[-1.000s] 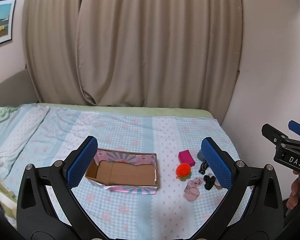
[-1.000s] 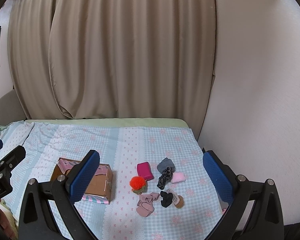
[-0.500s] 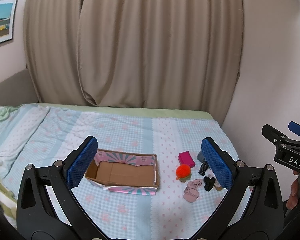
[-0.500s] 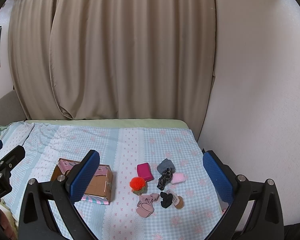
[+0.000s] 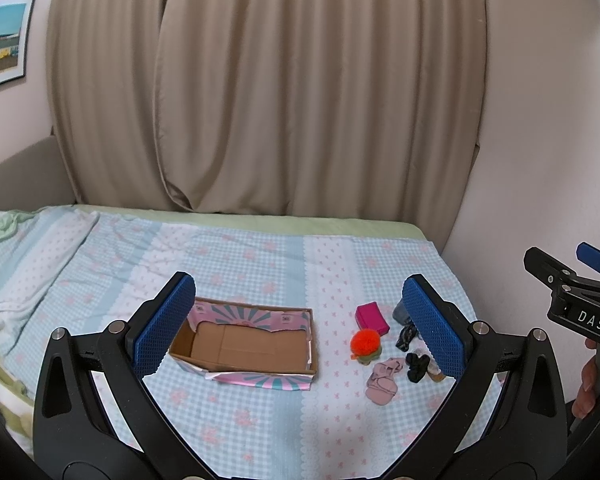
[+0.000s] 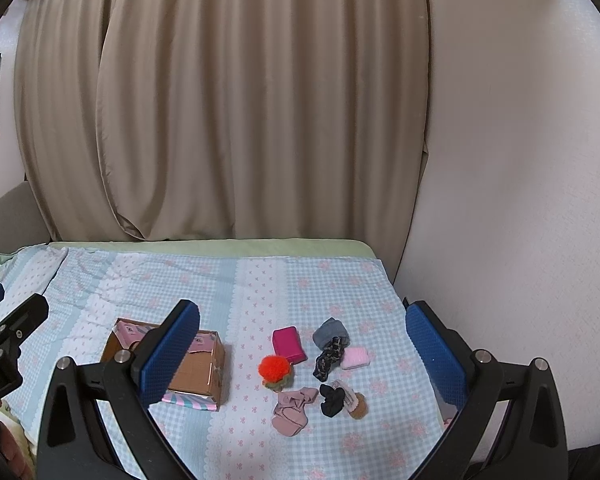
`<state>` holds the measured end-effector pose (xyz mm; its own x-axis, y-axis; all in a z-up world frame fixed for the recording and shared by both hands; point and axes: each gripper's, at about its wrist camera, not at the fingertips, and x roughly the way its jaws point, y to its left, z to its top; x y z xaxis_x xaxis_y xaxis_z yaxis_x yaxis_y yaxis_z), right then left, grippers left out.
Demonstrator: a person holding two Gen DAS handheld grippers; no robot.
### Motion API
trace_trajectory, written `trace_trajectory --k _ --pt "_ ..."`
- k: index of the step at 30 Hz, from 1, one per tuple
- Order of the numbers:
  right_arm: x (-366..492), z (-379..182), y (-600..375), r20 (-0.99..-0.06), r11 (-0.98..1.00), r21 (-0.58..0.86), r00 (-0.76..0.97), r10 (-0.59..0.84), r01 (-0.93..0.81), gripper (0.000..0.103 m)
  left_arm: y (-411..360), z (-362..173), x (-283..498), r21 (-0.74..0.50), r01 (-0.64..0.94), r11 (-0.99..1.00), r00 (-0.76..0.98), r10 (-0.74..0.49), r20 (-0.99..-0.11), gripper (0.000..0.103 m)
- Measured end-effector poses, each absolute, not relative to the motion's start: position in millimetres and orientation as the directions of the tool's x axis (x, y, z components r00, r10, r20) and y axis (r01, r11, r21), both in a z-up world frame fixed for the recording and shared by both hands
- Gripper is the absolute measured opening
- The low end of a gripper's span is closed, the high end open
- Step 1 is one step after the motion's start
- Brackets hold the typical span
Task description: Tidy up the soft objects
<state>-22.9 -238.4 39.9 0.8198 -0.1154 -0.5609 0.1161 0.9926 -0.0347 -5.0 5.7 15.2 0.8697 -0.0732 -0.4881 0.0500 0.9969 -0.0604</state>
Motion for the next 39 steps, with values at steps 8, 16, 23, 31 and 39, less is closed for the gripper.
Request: trace_trajectory --k 8,16,23,31,39 --pt "-23 38 -239 -0.559 0.993 -0.034 0.821 -0.116 0.117 0.103 3 13 -6 -0.062 0.052 0.997 0.869 -0.076 -0.489 0.103" --pt "-23 35 -238 -0.569 0.990 -0.029 0.811 -0.132 0.141 0.103 4 7 7 -0.074 0.086 0.994 0.846 -0.112 -0.522 0.103" --pt "-12 13 -248 -0.606 0.979 -0.052 0.773 -0.188 0.197 0.103 -4 -21 41 -0.102 0.160 0.982 0.785 -0.189 -0.590 0.103" --pt "4 -52 -297 -0.693 0.975 -0.057 0.694 -0.195 0.217 0.103 -43 -95 90 -0.178 0.183 0.967 0.682 -0.255 -0.686 0.103" --pt "26 -153 -349 -0.785 0.983 -0.059 0.601 -0.153 0.173 0.103 -92 -185 142 -0.221 0.145 0.964 0.587 -0.264 -0.765 0.103"
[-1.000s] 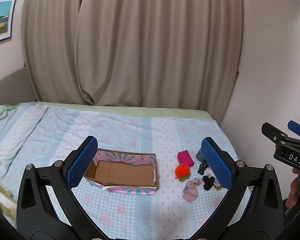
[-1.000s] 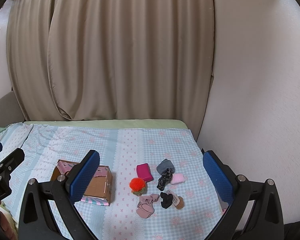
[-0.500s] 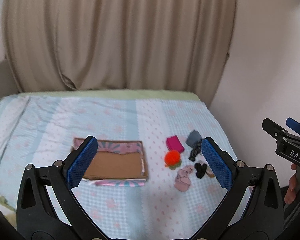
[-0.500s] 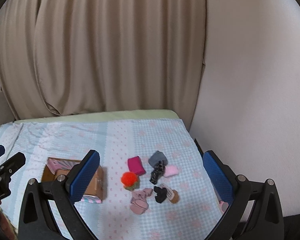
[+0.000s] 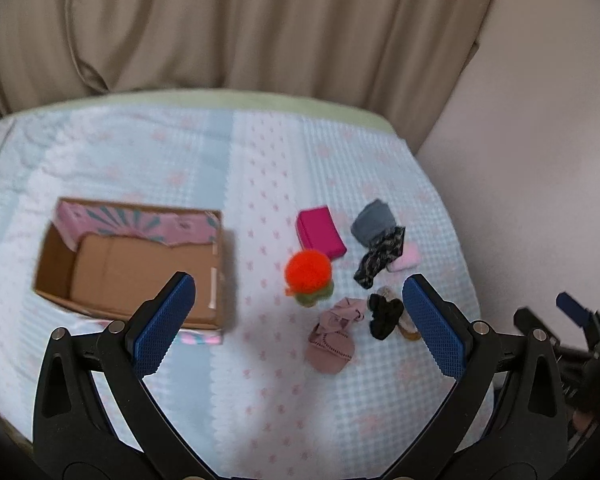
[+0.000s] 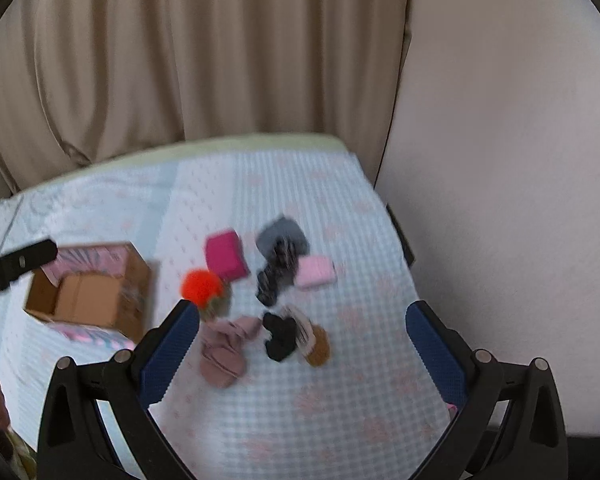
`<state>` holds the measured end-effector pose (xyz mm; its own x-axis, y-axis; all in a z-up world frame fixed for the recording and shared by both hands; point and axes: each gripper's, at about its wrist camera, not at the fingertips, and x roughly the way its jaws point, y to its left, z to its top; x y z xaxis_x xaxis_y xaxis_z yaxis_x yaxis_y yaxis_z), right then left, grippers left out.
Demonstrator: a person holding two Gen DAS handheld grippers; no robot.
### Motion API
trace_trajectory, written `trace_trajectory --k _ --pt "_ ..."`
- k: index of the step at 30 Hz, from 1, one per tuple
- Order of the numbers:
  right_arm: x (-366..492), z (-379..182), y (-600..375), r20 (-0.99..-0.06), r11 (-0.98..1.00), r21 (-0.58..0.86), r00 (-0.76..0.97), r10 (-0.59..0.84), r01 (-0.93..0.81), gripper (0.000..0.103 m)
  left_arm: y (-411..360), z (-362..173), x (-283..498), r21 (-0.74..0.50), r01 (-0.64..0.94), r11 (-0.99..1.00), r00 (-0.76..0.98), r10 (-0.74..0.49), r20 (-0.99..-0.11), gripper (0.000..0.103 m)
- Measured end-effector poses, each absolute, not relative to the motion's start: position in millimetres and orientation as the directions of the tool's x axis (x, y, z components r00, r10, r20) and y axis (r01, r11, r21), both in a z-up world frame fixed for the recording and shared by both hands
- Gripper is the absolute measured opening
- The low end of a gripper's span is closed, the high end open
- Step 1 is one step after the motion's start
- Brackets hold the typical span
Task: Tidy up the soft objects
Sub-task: 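Grasp the orange pompom with the left tool while the right tool grasps the brown teddy plush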
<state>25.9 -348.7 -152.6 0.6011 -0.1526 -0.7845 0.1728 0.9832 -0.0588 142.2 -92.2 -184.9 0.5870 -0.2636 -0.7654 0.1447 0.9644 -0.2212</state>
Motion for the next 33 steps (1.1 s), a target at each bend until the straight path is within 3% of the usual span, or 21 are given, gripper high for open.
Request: trace_trajectory --k 11,16,20,28,31,33 --pt "59 -288 -408 -0.864 0.988 0.016 0.500 -0.063 0.153 0.102 -152 -304 203 -0.186 0.135 0.973 0.501 -0.229 -0.835 0.102" --pt "74 -331 -423 -0.892 0.977 0.068 0.451 -0.031 0.201 0.095 -168 -348 226 -0.161 0.143 0.977 0.462 -0.210 -0.861 0.102" --pt "82 -362 -430 -0.910 0.965 0.112 0.415 0.004 0.236 0.084 -173 -380 244 -0.180 0.133 0.975 0.434 -0.220 -0.874 0.100" --pt "89 -398 -438 -0.913 0.921 0.230 0.396 0.093 0.315 0.064 -176 -430 273 -0.199 0.134 0.971 0.374 -0.235 -0.897 0.081" --pt "91 -402 -439 -0.906 0.910 0.270 0.403 0.128 0.316 0.056 -178 -440 280 -0.217 0.139 0.966 0.353 -0.253 -0.901 0.069" --pt "94 -403 -438 -0.901 0.905 0.289 0.407 0.148 0.311 0.049 -180 -444 284 -0.229 0.145 0.963 0.343 -0.266 -0.901 0.054"
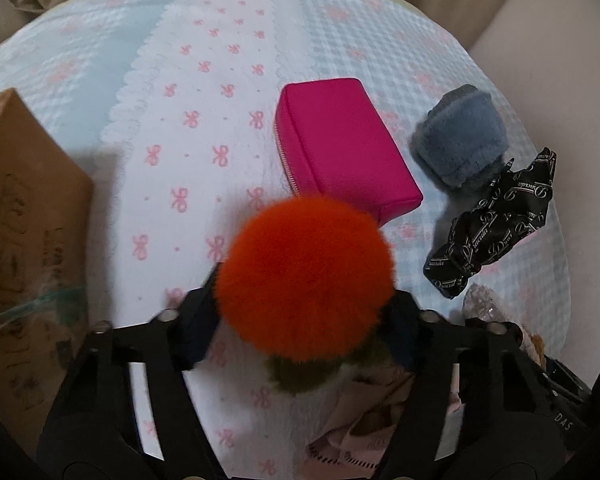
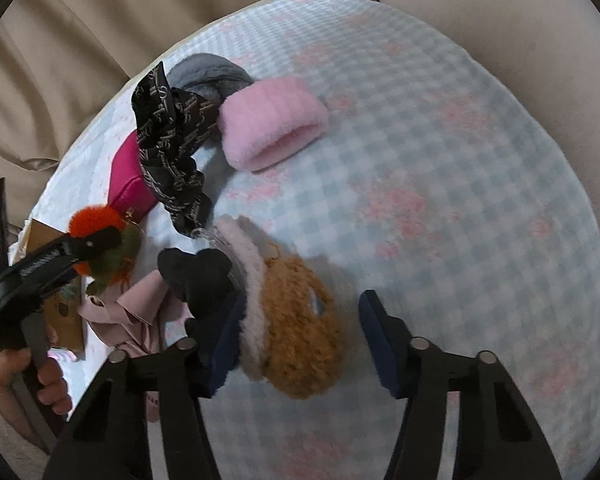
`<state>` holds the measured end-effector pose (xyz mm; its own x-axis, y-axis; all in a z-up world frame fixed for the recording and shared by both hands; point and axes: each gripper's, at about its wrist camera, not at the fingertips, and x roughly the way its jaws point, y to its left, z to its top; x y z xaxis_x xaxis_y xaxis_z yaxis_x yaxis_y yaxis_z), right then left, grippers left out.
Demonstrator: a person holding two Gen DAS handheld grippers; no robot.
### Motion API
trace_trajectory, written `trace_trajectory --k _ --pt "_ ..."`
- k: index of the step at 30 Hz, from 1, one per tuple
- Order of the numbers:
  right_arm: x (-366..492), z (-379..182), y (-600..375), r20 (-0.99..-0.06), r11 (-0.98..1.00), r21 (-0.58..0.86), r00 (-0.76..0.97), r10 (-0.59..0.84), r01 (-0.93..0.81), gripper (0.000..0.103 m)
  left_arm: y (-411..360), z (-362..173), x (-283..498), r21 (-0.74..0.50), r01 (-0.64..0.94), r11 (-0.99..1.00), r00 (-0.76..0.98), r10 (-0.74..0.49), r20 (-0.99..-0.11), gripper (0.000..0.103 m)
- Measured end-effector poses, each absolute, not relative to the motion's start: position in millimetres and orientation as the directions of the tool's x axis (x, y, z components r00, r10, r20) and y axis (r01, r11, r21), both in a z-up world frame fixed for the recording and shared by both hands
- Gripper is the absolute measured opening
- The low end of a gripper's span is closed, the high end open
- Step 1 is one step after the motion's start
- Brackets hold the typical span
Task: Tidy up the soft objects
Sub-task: 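Grasp the orange pompom with the left tool while the right tool grasps the brown teddy plush, then carry the pompom and teddy plush over the box and open both tools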
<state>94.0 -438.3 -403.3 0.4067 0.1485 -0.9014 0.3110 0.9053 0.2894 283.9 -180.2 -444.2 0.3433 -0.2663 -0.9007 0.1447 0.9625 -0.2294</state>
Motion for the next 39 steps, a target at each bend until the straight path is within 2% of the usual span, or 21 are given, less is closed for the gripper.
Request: trace_trajectory --k 1,3,9,21,31,39 --pt "96 -404 -438 -0.899 0.902 0.302 0.406 0.162 0.308 0.047 -181 -446 285 -0.234 0.147 0.961 0.339 -0.271 -0.901 0.050" --pt "101 -406 -435 -0.896 0.897 0.325 0.401 0.191 0.299 0.040 -184 -450 288 -0.242 0.152 0.958 0.320 -0.280 -0.905 0.037" --pt "109 -405 -434 -0.893 0.890 0.340 0.401 0.205 0.305 0.036 -187 -455 294 -0.243 0.161 0.957 0.311 -0.283 -0.907 0.031" --pt "103 -352 -440 -0.873 0.893 0.318 0.466 0.145 0.318 0.033 -189 -398 281 -0.252 0.196 0.948 0.386 -0.310 -0.869 0.030" --pt "90 -259 -426 -0.827 0.929 0.279 0.552 0.105 0.242 0.033 -168 -300 244 -0.280 0.190 0.941 0.486 -0.338 -0.806 0.030" --pt "95 -177 -391 -0.782 0.953 0.267 0.610 0.127 0.144 0.033 -125 -218 218 -0.300 0.147 0.943 0.569 -0.329 -0.754 0.030"
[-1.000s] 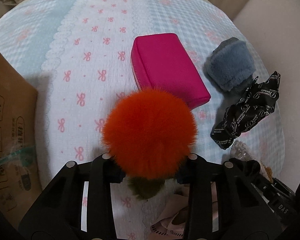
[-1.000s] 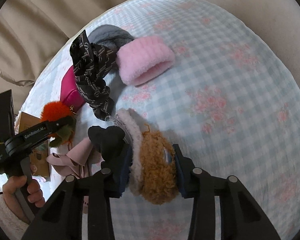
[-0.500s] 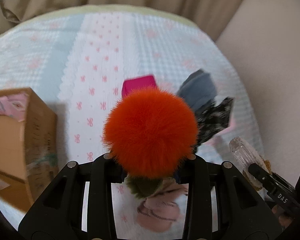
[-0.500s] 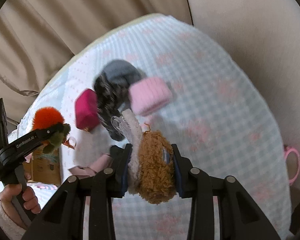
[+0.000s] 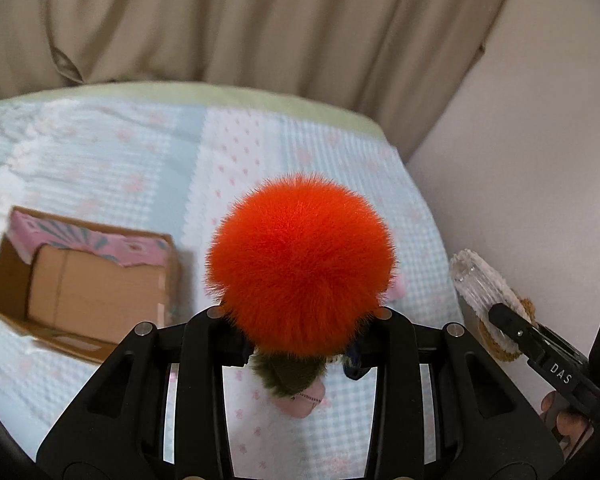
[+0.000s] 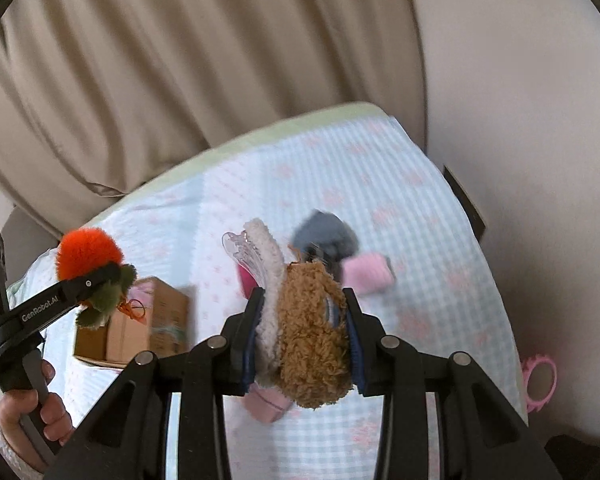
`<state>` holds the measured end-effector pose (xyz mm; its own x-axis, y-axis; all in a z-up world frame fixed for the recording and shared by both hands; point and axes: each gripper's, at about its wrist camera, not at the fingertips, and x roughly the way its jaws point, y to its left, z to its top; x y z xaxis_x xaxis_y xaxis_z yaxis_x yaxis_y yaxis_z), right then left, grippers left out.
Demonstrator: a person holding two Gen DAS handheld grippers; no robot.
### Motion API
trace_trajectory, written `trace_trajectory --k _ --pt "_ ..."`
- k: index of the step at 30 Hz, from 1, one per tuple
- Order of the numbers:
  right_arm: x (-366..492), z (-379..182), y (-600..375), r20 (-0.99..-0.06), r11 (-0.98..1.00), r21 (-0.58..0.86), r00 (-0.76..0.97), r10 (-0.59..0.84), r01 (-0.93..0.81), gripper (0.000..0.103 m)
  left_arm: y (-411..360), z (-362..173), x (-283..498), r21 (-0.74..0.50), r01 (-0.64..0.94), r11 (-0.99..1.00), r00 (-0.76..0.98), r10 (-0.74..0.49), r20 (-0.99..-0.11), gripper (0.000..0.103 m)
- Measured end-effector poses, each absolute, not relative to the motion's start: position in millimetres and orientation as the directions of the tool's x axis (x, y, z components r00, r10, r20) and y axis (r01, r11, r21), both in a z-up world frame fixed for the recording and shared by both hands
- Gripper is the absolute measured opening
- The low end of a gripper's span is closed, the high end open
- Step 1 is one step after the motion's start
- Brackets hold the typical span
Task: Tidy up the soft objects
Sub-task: 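Carry the pompom and teddy plush over the box and open both tools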
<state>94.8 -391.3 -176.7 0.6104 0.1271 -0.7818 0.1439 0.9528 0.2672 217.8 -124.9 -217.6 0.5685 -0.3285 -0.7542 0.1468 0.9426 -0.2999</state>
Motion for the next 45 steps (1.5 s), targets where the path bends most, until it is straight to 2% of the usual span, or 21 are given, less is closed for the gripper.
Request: trace_trajectory --k 9,17,25,31,37,45 --pt "111 -117 -303 -0.736 0.964 0.264 0.646 0.203 -0.002 0.033 -35 -164 194 -0.310 0.073 0.948 0.626 -0.286 -0.725 0.030" --pt "135 -109 -180 -0.763 0.964 0.255 0.596 0.250 -0.077 0.033 66 -162 199 -0.284 0.056 0.957 0.602 -0.260 -0.755 0.030" --pt "169 -151 -76 -0.825 0.963 0.256 0.501 0.262 -0.083 0.033 161 -202 224 -0.249 0.065 0.966 0.531 -0.244 -0.811 0.030" --pt "189 -198 -31 -0.878 0.965 0.251 0.402 0.259 -0.072 0.033 193 -254 249 -0.233 0.085 0.969 0.434 -0.246 -0.867 0.030" --pt "208 -245 -29 -0.925 0.972 0.231 0.302 0.230 -0.035 0.033 197 -299 265 -0.236 0.092 0.967 0.344 -0.253 -0.904 0.030" --pt "247 -313 -28 -0.950 0.965 0.261 0.172 0.261 -0.025 0.033 178 -356 288 -0.212 0.127 0.969 0.248 -0.238 -0.939 0.030"
